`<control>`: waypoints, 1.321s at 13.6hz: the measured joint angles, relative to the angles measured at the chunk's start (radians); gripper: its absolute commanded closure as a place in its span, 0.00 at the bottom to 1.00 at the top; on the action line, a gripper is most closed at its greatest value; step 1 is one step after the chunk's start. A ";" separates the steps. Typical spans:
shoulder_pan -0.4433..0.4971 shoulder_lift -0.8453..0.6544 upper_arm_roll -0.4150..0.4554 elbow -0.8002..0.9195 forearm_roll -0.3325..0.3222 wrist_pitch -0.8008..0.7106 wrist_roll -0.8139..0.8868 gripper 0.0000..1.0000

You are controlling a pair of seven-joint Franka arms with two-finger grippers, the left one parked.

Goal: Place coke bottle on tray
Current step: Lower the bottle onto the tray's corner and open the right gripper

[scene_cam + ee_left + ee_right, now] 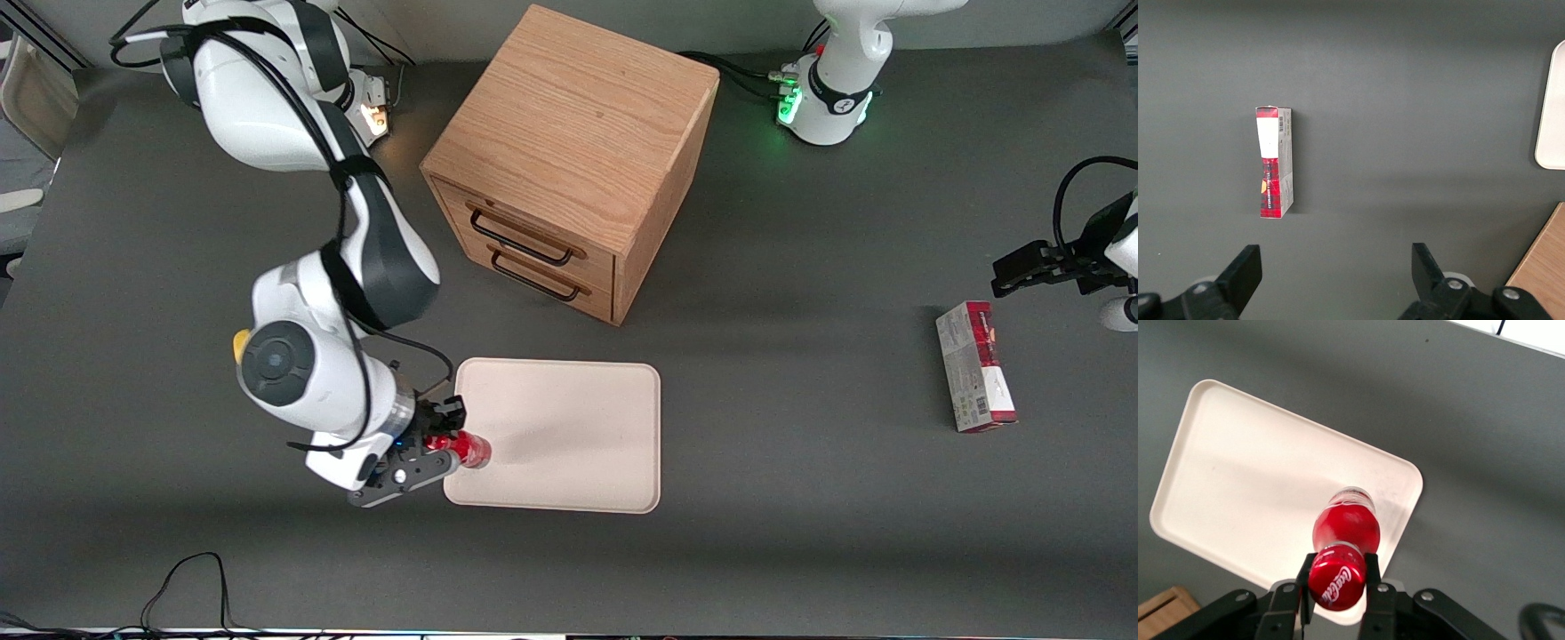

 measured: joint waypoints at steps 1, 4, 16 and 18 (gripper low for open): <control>0.000 0.019 0.000 0.000 -0.001 0.022 0.002 1.00; -0.005 0.051 -0.001 0.003 -0.019 0.056 0.002 1.00; -0.002 0.078 -0.001 0.009 -0.064 0.057 0.002 1.00; 0.004 0.086 0.000 0.009 -0.064 0.061 0.002 1.00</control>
